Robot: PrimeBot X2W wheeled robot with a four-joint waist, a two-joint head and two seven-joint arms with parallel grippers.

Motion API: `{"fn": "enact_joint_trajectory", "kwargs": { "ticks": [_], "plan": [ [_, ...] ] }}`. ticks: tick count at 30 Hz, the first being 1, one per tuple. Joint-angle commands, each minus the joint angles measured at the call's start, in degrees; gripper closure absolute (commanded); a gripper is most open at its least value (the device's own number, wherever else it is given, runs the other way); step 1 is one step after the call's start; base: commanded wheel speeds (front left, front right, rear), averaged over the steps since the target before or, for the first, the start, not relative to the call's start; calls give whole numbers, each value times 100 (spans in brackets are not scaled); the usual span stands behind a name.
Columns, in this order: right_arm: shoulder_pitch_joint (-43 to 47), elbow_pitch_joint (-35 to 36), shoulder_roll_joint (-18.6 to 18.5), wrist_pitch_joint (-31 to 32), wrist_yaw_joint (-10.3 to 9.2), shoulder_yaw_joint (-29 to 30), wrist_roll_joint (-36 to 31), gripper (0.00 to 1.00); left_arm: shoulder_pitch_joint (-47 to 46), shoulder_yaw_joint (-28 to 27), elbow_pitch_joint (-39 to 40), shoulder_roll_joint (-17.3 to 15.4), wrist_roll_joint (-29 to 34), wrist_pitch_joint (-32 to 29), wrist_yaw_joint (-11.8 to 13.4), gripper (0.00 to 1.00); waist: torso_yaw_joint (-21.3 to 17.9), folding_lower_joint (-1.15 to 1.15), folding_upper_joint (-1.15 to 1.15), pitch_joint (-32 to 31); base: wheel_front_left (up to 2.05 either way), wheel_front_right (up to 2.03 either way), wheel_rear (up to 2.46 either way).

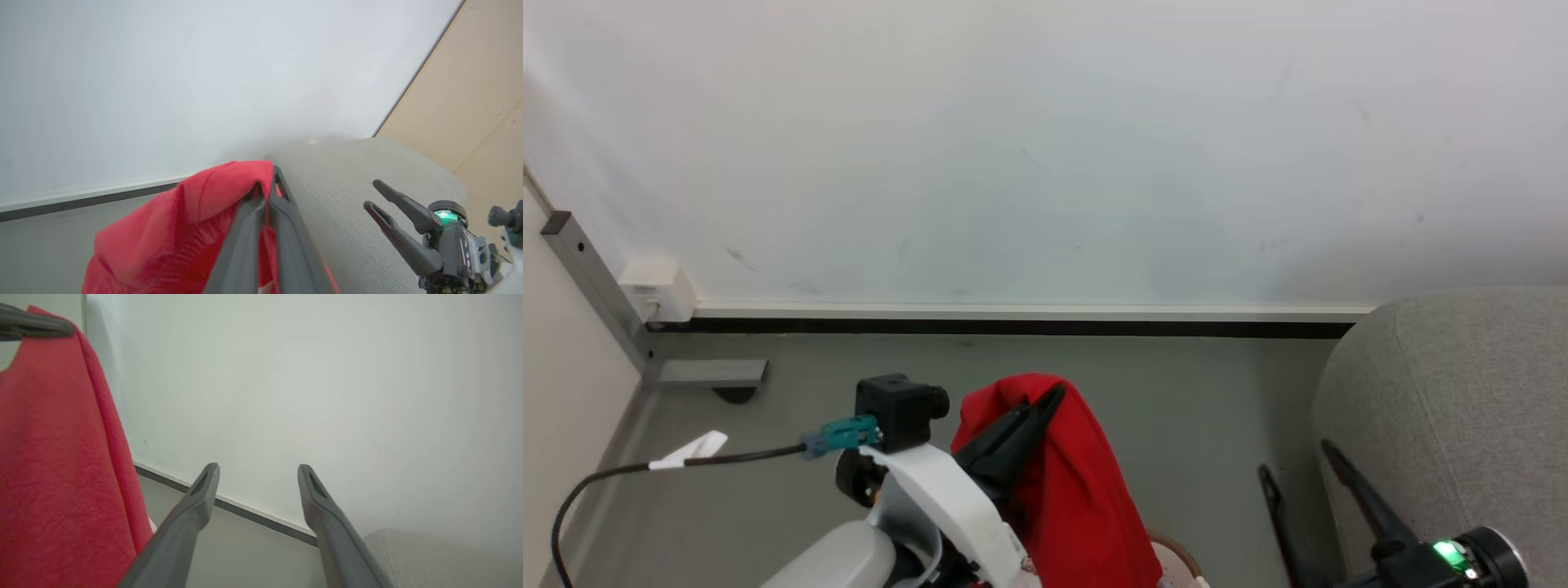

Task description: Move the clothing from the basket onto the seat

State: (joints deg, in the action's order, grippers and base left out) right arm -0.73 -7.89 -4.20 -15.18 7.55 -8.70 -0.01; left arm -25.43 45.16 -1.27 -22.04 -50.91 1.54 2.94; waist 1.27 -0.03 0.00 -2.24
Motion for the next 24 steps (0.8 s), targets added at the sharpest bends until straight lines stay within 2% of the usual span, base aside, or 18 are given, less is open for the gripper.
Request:
{"fn": "enact_joint_trajectory", "kwargs": {
  "ticks": [1, 8, 12, 14, 19, 20, 21, 24],
  "plan": [
    [-115, 38, -124, 4, -12, -311, 126, 0, -75, -37, 190, -53, 97, -27, 64, 100, 15, 3, 0, -73, 0, 0, 0],
    [-683, 89, -888, 4, -13, -2100, 889, 0, -181, 67, 862, -156, 138, -296, 130, 100, -14, 3, 0, -147, 0, 0, 0],
    [-1162, 15, -1275, 4, -13, -2769, 1217, 0, -257, 218, 1076, -150, 180, -465, 61, 100, -2, 3, 0, -173, 0, 0, 0],
    [-1422, -129, -1376, 4, -13, -3036, 1319, 0, -270, 286, 1181, -91, 153, -514, 7, 100, 2, 3, 0, -173, 0, 0, 0],
    [-2080, -904, -1237, 117, -13, -3813, 1794, 0, -307, 457, 1319, 64, 141, -587, -52, 100, -7, 3, 0, -180, 0, 0, 0],
    [-2179, -1106, -1177, 192, -13, -3924, 1921, 29, -316, 478, 1315, 93, 144, -593, -53, 100, 3, 3, 0, -184, 0, 0, 0],
    [-2267, -1249, -1083, 189, -13, -4038, 2065, 100, -330, 496, 1292, 123, 152, -582, -58, 100, 22, 3, 0, -186, 0, 0, 0],
    [-2434, -1535, -881, 123, -13, -4123, 2494, 100, -365, 513, 1156, 169, 208, -541, -27, 100, 85, 3, 0, -177, 0, 0, 0]
  ]
}}
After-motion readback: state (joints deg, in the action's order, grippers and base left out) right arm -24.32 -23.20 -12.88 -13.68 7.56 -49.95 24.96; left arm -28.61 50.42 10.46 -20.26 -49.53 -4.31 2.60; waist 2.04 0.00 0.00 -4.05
